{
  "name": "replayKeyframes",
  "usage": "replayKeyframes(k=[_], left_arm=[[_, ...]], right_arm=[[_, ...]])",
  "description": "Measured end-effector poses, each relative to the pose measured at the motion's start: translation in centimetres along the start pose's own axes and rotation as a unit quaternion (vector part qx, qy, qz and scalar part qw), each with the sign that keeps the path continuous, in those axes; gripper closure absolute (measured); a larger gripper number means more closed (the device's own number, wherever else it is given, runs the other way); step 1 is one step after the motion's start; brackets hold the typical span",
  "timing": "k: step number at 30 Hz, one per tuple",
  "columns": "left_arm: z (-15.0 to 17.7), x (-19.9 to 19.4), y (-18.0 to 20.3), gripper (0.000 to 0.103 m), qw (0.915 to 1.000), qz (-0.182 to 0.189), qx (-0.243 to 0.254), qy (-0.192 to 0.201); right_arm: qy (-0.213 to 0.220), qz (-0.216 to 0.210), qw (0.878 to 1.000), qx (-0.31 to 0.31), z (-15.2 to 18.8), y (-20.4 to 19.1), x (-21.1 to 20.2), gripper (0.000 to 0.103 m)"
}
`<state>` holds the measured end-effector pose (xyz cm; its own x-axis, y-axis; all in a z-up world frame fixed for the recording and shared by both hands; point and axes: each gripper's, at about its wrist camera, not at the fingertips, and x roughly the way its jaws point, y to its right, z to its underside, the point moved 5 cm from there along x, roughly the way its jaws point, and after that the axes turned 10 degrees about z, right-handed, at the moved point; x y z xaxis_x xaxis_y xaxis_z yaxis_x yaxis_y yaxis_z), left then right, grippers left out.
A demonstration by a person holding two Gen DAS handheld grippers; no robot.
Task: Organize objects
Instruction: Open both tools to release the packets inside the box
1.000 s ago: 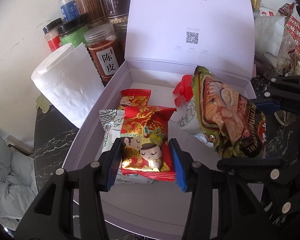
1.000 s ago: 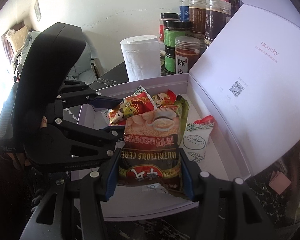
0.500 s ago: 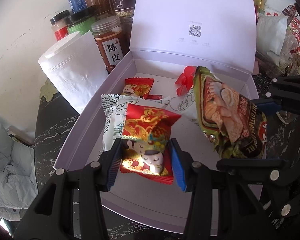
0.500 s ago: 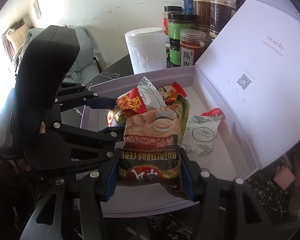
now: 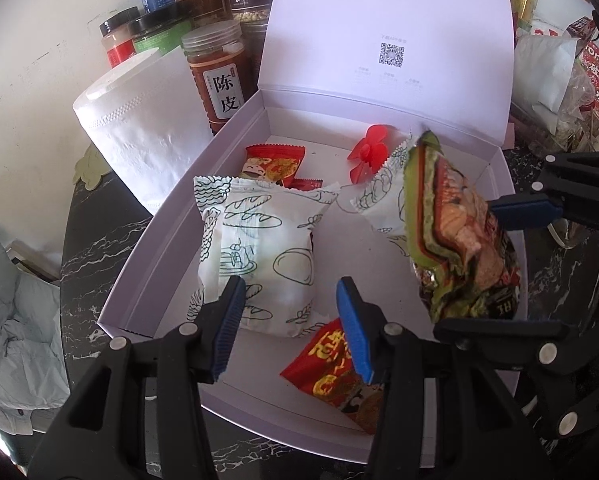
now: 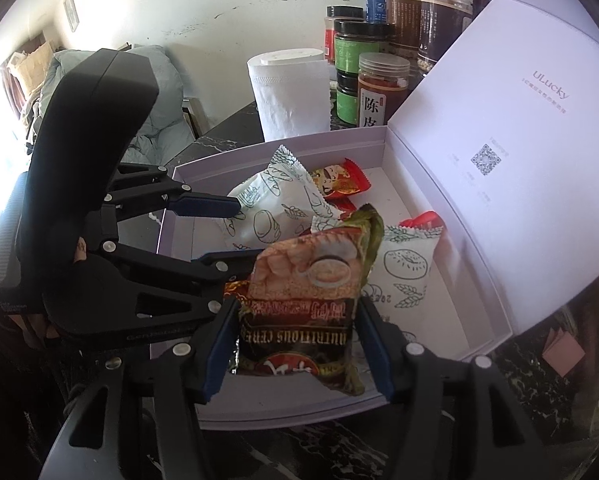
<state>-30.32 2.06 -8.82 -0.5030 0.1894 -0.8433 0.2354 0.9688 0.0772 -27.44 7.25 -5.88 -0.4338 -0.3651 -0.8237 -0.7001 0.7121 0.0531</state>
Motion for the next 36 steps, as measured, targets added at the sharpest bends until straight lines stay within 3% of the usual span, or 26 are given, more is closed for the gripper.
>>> replayKeyframes(k=[13, 15, 25, 30, 36], left_arm=[[-0.1, -0.8, 0.1, 0.058, 1.0, 0.0, 0.001, 0.008], [-0.2, -1.1, 0.2, 0.058, 0.9999, 0.005, 0.001, 0.013], [-0.5, -2.0, -0.8, 0.056, 0.9998, -0.001, -0.014, 0.013], [-1.3, -3.5, -1.4, 0.024, 0.9988, -0.023, -0.022, 0.039], [-1.7, -5.5, -2.1, 0.016, 0.9972, -0.038, -0.033, 0.056]], right_arm=[[0.048, 0.01, 0.999, -0.015, -0.6, -0.3, -2.4, 0.054], [0.044, 0.015, 0.999, -0.013, -0.7, -0.1, -2.2, 0.058], [0.036, 0.044, 0.998, 0.006, -1.0, 0.6, -2.0, 0.058], [0.047, 0.053, 0.997, 0.042, -1.9, 1.4, -2.6, 0.044], [0.057, 0.081, 0.993, 0.071, -2.6, 2.1, -4.3, 0.037]])
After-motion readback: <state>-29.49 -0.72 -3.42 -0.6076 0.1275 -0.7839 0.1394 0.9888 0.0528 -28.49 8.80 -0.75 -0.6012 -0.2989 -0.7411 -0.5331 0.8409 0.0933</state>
